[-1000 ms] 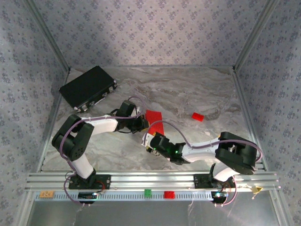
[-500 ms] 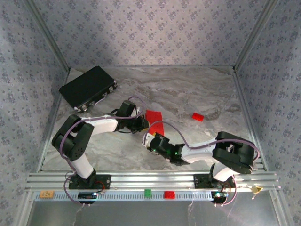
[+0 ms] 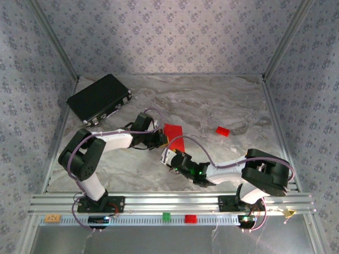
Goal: Fold a paper plane with a square sheet of paper (pick it up from the middle)
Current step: Third fold the triangle at the center of the table.
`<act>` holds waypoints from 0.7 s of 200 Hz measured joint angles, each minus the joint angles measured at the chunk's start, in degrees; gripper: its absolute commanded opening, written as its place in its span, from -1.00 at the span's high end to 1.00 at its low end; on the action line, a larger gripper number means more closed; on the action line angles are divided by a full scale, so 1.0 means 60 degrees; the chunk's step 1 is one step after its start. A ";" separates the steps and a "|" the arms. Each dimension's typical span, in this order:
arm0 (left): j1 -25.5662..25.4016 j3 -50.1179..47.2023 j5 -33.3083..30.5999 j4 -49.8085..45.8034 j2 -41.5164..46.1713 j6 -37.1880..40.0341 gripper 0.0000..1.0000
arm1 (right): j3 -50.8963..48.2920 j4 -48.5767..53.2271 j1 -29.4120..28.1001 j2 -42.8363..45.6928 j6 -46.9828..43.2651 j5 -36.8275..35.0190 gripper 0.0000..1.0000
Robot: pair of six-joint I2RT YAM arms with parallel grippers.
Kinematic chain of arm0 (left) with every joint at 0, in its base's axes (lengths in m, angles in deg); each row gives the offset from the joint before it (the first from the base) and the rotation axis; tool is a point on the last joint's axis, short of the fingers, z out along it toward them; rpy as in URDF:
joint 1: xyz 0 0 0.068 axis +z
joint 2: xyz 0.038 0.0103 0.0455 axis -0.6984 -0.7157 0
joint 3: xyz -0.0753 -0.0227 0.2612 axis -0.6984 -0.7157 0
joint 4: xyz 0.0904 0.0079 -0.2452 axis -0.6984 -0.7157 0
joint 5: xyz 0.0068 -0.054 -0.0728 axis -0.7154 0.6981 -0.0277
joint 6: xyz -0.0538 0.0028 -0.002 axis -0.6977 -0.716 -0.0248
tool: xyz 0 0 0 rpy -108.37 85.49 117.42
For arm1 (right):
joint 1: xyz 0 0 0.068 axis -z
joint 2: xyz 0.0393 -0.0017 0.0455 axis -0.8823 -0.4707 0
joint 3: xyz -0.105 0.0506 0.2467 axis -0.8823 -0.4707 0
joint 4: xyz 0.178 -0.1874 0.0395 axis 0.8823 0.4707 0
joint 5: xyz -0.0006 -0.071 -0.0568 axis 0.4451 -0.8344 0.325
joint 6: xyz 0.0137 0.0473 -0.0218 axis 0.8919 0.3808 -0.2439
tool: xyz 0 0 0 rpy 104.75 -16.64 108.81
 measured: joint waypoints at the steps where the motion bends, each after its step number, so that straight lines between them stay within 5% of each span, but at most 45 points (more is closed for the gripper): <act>1: 0.0000 0.0000 0.0000 0.0004 0.0000 0.0000 0.91 | 0.0000 -0.0015 0.0000 0.0000 -0.0004 -0.0004 0.26; 140: 0.0000 0.0000 0.0000 0.0004 0.0000 -0.0062 0.91 | -0.0127 -0.0233 0.0000 0.0127 0.0073 0.0000 0.64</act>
